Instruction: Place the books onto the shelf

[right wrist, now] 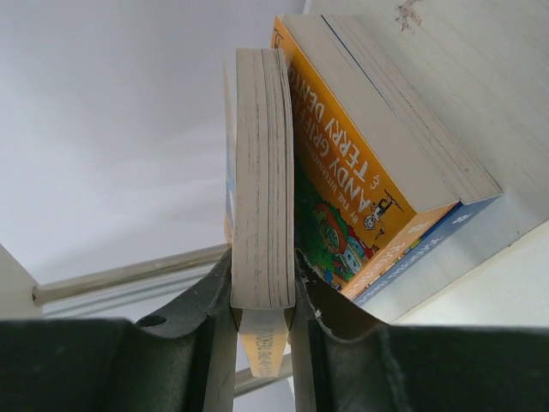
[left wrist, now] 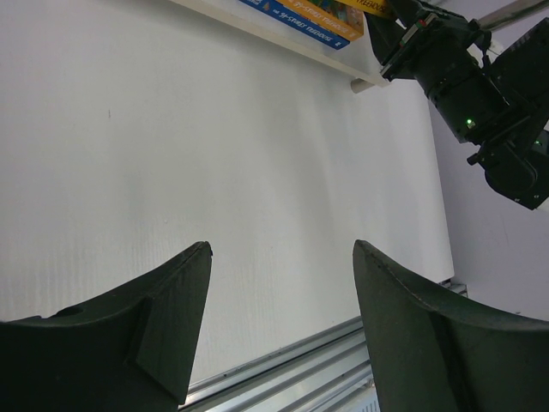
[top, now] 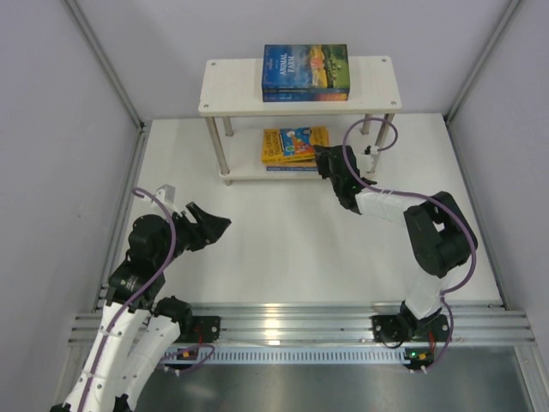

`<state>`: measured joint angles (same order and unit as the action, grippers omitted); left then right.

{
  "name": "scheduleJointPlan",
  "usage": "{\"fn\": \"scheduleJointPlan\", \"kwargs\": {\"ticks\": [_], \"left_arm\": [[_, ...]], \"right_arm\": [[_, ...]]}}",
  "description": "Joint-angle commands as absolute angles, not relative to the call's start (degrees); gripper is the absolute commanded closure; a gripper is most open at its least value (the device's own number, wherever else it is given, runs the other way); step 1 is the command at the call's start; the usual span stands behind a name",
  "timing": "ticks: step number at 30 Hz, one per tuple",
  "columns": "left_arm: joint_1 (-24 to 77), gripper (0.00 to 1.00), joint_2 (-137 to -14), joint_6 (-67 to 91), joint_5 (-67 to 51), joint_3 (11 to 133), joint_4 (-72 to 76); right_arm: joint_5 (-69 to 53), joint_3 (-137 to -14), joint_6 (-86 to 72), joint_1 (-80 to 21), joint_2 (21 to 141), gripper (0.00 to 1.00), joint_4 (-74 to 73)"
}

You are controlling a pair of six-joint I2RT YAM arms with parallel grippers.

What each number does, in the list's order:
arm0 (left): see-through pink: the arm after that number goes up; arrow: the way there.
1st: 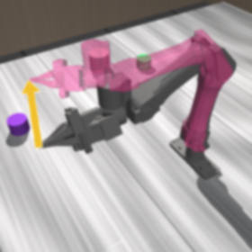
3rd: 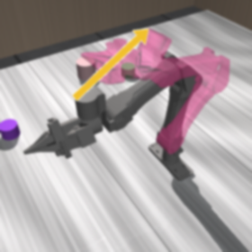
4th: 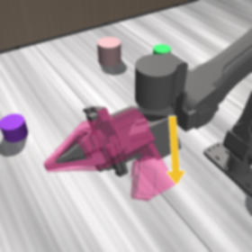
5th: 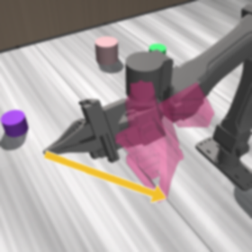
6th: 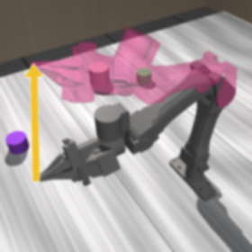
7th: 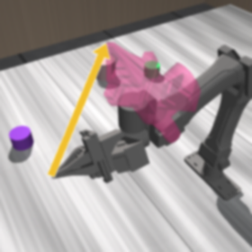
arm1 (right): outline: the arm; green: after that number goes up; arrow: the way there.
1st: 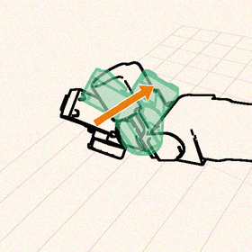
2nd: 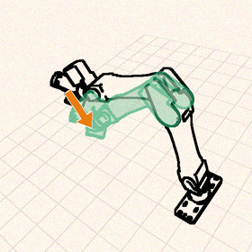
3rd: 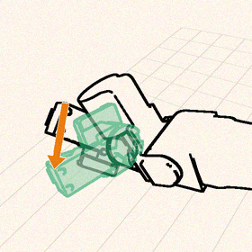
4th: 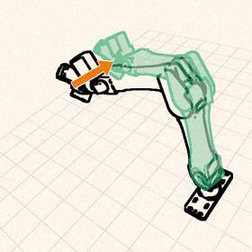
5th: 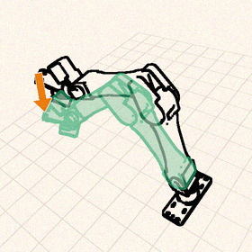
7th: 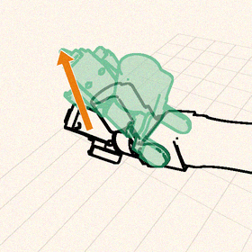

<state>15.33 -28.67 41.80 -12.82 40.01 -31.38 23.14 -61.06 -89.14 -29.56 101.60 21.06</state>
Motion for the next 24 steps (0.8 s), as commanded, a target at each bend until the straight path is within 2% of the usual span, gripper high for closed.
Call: {"fn": "scheduleJointPlan", "kwargs": {"ticks": [1, 17, 19, 20, 23, 24], "left_arm": [[15.2, 0.28, -28.74, 41.31, -13.1, 40.34, -30.5], [15.21, 0.28, -29.36, 40.61, -12.48, 40.08, -29.79], [15.12, 0.28, -29.36, 40.34, -12.39, 40.08, -30.06], [15.12, 0.28, -29.36, 40.34, -12.31, 40.08, -30.23], [15.21, 0.28, -29.09, 40.34, -12.22, 39.9, -30.23], [15.21, 0.28, -29.0, 40.17, -12.04, 39.9, -30.32]], "right_arm": [[24.69, -60.56, -91.85, -29.27, 100.02, 1.0, 26.53], [26.28, -62.66, -90.45, -29.18, 103.09, 1.0, 28.92], [25.58, -63.98, -89.12, -29.0, 103.1, 0.85, 26.65], [25.4, -64.51, -88.86, -28.83, 103.01, 0.69, 25.76], [24.52, -66.26, -88.07, -28.65, 102.48, 0.54, 21.28], [24.35, -66.88, -87.72, -28.65, 101.96, 0.53, 17.79]]}}
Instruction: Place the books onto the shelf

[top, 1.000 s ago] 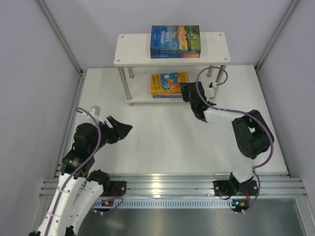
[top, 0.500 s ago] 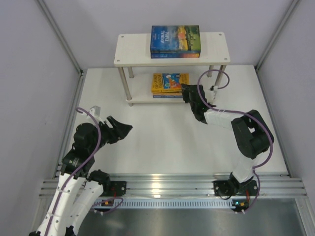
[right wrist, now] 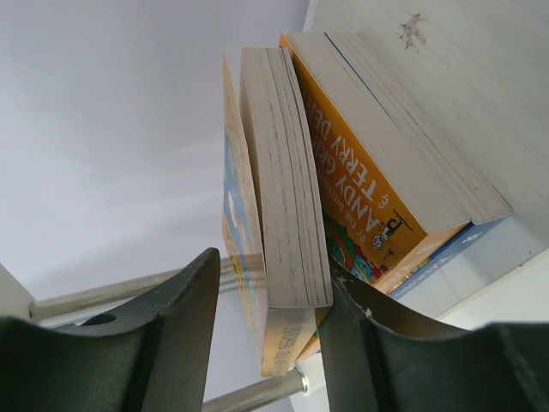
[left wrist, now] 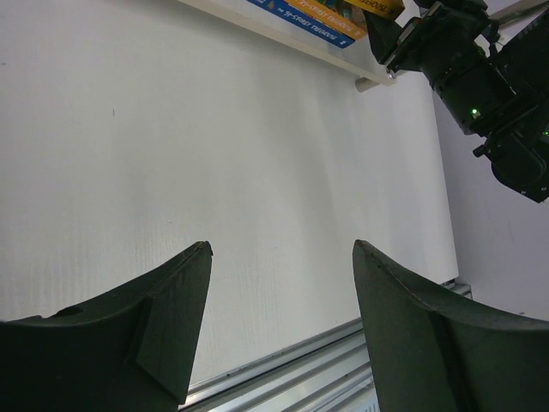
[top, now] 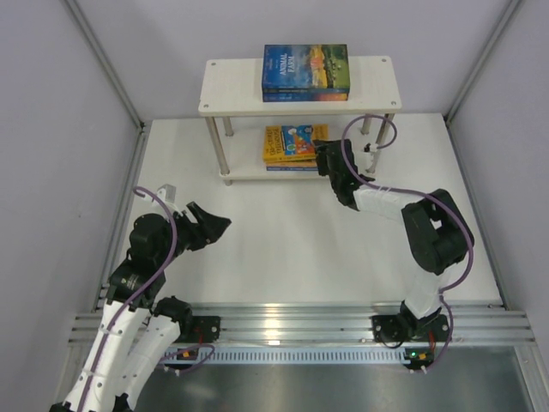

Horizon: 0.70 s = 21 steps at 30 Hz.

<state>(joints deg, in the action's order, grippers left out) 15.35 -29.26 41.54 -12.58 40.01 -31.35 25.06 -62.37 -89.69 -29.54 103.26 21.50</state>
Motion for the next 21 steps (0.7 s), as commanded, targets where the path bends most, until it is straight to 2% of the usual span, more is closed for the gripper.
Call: {"fn": "scheduleJointPlan", "kwargs": {"ticks": [1, 9, 16, 21], "left_arm": [[15.21, 0.28, -29.09, 40.17, -12.04, 39.82, -30.41], [15.21, 0.28, -28.74, 40.34, -12.13, 39.64, -30.41], [15.21, 0.29, -28.04, 40.34, -11.95, 40.17, -31.2], [15.21, 0.29, -27.69, 40.34, -11.87, 40.17, -31.55]], "right_arm": [[24.61, -67.58, -87.37, -28.65, 101.52, 0.52, 16.45], [25.4, -69.25, -87.1, -28.39, 98.17, 0.51, 3.62], [25.14, -67.41, -87.63, -28.04, 96.68, 0.51, 3.34], [22.59, -67.5, -87.45, -28.04, 96.94, 0.45, 3.17]]}}
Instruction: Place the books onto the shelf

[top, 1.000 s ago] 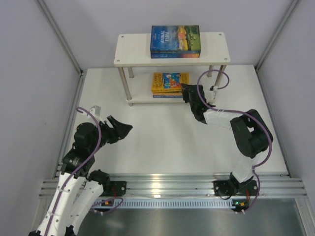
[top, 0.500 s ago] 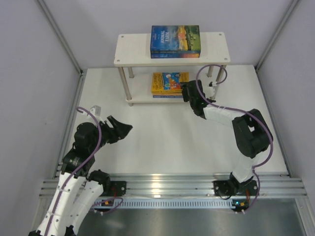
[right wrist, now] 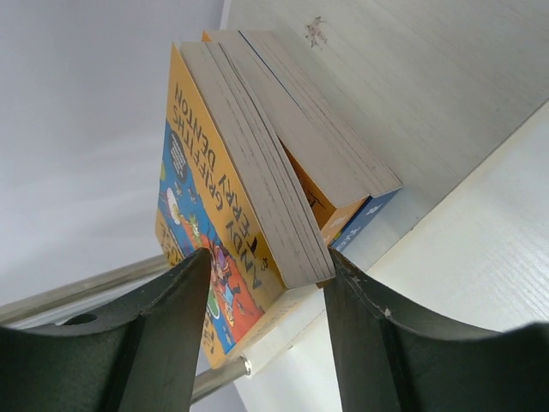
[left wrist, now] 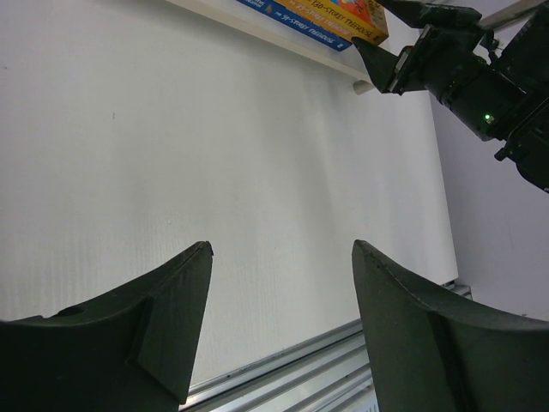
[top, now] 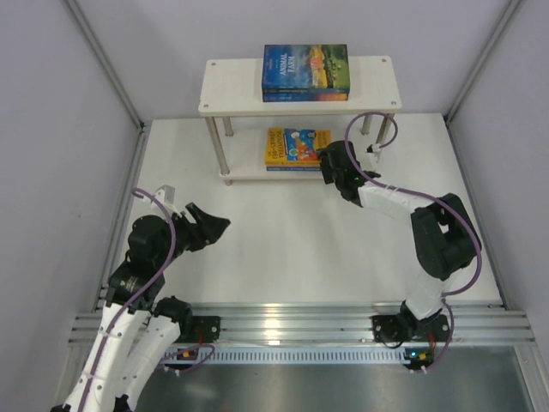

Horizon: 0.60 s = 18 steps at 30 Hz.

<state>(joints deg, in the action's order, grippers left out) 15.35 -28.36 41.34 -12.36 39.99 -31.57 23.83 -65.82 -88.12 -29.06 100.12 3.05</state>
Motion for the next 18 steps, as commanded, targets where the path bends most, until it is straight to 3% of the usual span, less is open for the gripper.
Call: {"fn": "scheduleJointPlan", "kwargs": {"ticks": [1, 13, 18], "left_arm": [[15.21, 0.29, -27.6, 40.34, -11.78, 40.17, -31.73], [15.12, 0.28, -28.04, 39.2, -10.81, 41.31, -32.61], [15.12, 0.29, -28.13, 39.46, -11.16, 41.31, -32.52]], "right_arm": [[22.24, -67.33, -87.45, -28.12, 96.94, 0.45, 2.99], [20.92, -65.74, -86.4, -28.48, 94.92, 0.3, -1.49], [19.17, -65.74, -86.13, -28.65, 94.66, 0.28, -1.84]]}}
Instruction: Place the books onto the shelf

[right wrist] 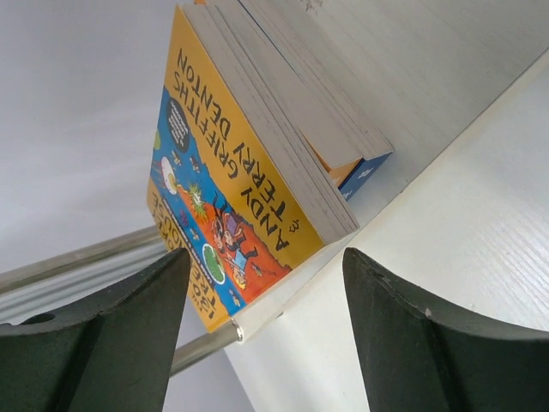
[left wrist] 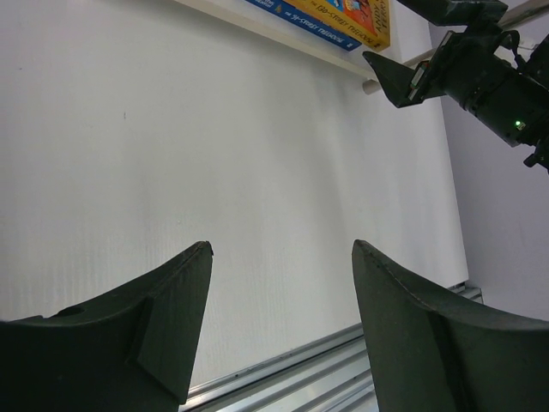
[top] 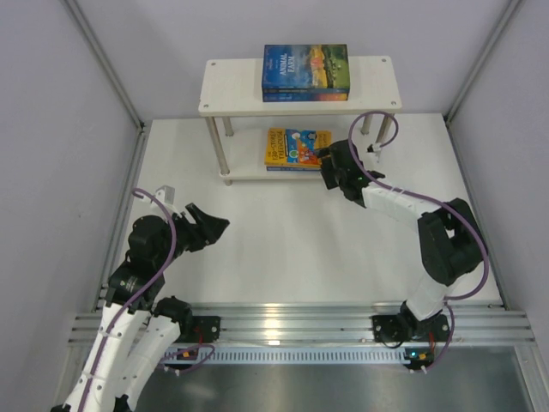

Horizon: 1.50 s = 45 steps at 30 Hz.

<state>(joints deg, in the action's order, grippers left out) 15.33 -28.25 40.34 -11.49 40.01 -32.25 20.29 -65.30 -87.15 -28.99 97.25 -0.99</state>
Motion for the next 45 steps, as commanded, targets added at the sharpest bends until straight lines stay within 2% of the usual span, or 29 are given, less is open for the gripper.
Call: {"fn": "scheduleJointPlan", "kwargs": {"ticks": [1, 9, 15, 19, 31, 45], "left_arm": [[15.12, 0.29, -28.21, 39.38, -11.16, 41.31, -32.43], [15.12, 0.29, -27.95, 39.37, -10.72, 41.49, -32.69], [15.12, 0.29, -27.69, 38.5, -10.2, 41.4, -33.05], [15.21, 0.28, -27.68, 38.06, -9.76, 41.57, -33.31], [15.2, 0.29, -28.3, 37.62, -9.23, 41.22, -32.43], [15.12, 0.29, -28.56, 37.62, -9.14, 40.96, -31.99]], "right_arm": [[18.9, -65.92, -86.13, -29.0, 94.75, 0.29, -1.76], [17.84, -66.79, -89.03, -32.16, 96.85, 0.31, -0.44], [17.23, -69.34, -89.74, -33.75, 101.07, 0.42, 3.95], [17.66, -69.87, -89.56, -33.84, 102.22, 0.53, 5.54], [18.9, -72.42, -88.07, -33.66, 104.15, 0.73, 6.15], [19.86, -72.77, -87.01, -33.05, 104.33, 0.78, 5.45]]}}
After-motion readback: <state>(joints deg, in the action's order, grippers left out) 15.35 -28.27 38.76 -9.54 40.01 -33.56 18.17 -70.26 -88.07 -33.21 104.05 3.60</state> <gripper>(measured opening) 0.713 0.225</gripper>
